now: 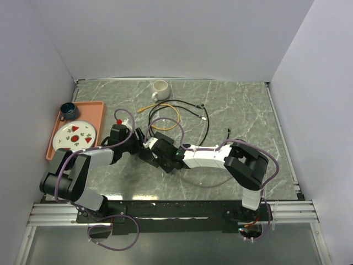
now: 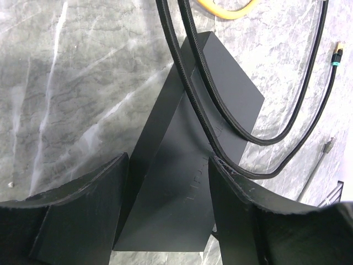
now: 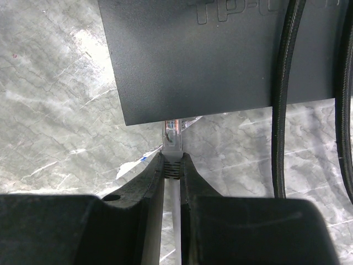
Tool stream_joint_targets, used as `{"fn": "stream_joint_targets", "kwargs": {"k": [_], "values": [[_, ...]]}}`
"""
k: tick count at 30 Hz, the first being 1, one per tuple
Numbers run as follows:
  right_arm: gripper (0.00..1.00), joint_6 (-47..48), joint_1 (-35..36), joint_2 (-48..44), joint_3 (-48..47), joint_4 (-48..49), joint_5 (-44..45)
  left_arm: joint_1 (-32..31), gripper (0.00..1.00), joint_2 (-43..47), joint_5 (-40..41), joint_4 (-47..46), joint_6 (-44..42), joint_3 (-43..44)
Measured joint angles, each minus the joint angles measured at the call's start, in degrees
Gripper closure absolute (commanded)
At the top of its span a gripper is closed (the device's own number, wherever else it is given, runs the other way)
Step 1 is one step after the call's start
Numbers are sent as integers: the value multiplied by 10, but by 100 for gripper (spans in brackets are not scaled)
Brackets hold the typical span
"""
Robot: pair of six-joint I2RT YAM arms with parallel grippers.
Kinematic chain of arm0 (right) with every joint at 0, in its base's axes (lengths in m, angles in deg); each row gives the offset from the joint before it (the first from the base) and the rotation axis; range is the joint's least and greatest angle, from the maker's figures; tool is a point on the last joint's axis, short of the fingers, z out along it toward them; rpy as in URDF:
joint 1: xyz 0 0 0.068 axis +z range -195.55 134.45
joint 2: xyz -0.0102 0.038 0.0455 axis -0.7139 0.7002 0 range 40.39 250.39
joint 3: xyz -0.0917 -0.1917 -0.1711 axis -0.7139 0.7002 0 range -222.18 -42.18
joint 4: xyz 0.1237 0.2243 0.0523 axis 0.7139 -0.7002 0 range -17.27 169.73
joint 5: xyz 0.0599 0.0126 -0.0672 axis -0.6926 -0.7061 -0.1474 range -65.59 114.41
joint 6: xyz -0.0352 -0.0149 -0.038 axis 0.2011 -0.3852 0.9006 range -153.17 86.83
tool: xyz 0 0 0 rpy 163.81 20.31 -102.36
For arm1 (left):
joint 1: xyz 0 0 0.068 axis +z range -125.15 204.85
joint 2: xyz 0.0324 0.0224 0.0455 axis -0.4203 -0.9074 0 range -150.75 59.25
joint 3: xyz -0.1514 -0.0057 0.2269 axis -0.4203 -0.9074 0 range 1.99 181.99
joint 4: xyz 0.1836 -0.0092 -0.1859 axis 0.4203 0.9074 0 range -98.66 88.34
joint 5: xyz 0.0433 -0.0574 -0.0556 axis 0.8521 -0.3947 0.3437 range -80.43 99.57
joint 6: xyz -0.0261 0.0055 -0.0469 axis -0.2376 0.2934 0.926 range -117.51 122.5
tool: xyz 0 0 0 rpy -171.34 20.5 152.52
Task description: Insert the plug into the switch port
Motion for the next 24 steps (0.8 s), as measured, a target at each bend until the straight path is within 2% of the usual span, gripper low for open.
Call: {"fn": "stream_joint_targets", "kwargs": {"k": [24], "values": [[100,21,2,8,-9,-7,48,-12,35,-26,1,-13,0,18]]}}
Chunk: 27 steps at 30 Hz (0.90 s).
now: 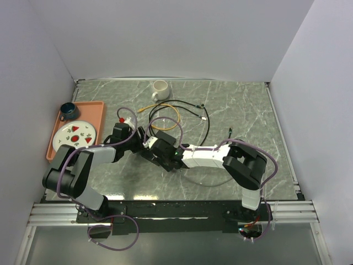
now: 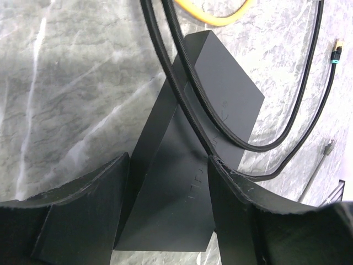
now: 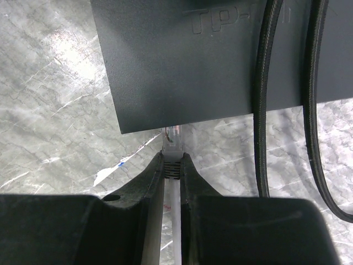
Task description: Insert the plug into the switch port
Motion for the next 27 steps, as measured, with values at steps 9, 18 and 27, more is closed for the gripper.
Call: {"fn": "stream_joint_targets", "kwargs": {"k": [9,18,27], "values": [[100,0,-2,2,-5,-8,-9,-23,38,-12,9,-15,-16,8],[100,-9,-18,2,-6,-8,-40,-28,40,-11,16,-17,-25,7],[100,-14,-23,2,-6,-8,-52,-41,41,-8,34,-30,-25,0]]}}
